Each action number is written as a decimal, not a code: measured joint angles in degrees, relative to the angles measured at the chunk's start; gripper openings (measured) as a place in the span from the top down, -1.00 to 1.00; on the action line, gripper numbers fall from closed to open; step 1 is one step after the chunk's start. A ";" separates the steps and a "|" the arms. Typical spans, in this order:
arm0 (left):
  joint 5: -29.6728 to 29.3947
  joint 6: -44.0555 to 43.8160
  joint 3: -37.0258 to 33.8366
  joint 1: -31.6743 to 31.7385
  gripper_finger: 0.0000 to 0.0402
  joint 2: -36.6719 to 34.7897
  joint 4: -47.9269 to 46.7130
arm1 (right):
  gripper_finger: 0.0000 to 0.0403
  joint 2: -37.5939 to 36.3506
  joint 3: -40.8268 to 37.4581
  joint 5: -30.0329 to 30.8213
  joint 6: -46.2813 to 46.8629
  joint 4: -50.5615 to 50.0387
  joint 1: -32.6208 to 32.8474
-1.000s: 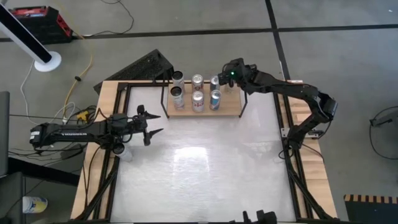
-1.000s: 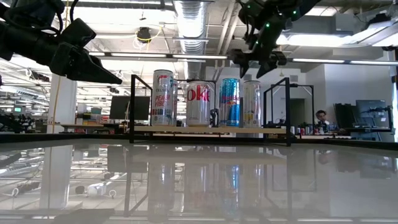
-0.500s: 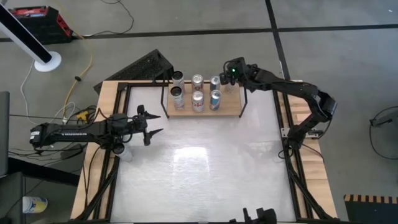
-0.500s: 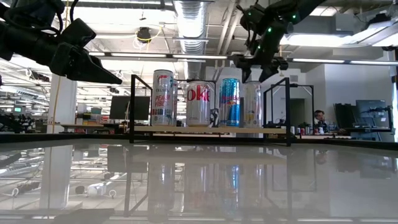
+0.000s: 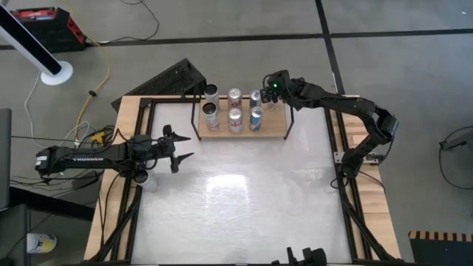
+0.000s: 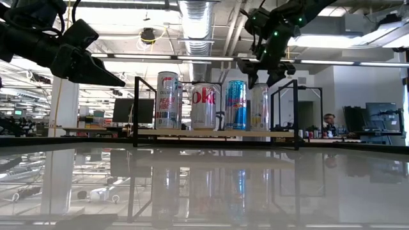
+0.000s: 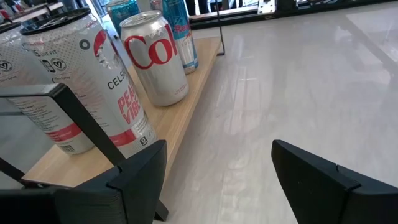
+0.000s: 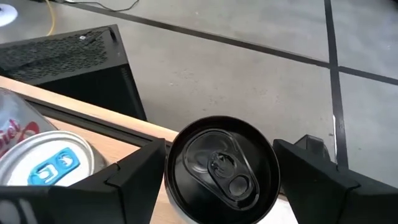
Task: Place canned beverage on shelf
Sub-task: Put the right white-yellow soda can on the shelf
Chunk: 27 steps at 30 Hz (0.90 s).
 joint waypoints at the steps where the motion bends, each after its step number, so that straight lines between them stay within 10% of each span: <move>1: -0.02 0.03 0.00 0.00 -0.37 0.01 0.00 | -0.56 0.00 0.00 0.05 0.45 -0.03 0.12; 27: -0.02 -0.01 0.00 0.00 -0.37 0.01 -0.01 | -0.45 -0.11 0.02 9.64 18.60 -7.51 3.42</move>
